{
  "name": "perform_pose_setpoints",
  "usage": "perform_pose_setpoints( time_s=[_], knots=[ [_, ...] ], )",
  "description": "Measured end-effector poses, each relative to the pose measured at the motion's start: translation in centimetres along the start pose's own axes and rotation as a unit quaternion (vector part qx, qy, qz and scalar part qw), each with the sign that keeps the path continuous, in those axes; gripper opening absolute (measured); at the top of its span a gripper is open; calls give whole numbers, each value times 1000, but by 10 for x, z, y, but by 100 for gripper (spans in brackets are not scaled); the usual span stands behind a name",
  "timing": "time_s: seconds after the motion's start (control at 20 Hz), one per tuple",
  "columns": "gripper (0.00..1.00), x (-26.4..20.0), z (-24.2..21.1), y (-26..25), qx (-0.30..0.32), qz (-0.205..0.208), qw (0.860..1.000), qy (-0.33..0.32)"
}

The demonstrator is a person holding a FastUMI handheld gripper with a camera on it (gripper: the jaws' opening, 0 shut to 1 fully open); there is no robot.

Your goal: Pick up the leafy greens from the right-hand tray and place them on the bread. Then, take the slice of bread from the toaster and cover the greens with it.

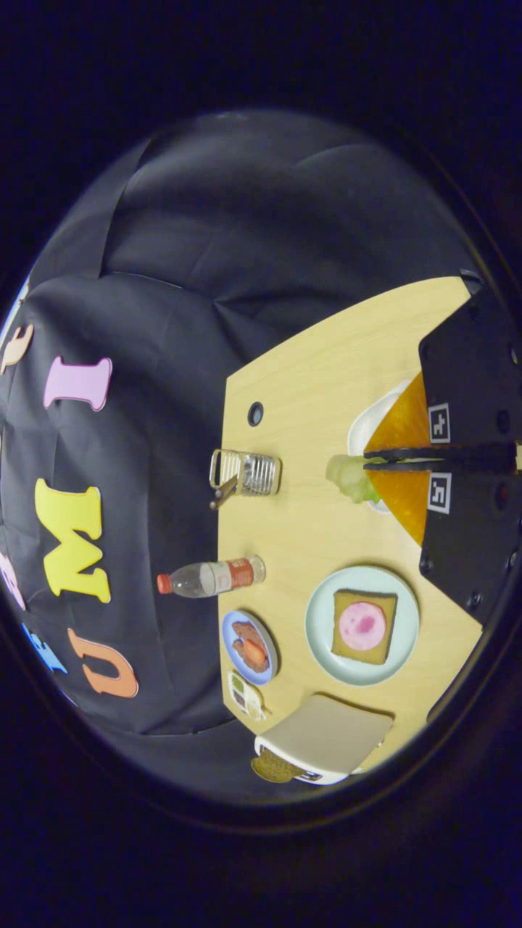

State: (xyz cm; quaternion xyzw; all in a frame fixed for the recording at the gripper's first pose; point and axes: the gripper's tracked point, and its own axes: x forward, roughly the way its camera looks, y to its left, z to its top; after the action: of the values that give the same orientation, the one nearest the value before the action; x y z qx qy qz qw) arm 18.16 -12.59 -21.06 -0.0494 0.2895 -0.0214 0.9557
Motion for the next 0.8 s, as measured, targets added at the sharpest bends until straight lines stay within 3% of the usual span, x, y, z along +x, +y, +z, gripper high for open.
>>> perform_pose_setpoints(
  time_s=[0.35, 0.8],
  knots=[
    [0, -38, 6, 77, -29, 22, 999, -8],
    [0, -47, 4, 226, -68, 114, 991, 8]
  ],
)
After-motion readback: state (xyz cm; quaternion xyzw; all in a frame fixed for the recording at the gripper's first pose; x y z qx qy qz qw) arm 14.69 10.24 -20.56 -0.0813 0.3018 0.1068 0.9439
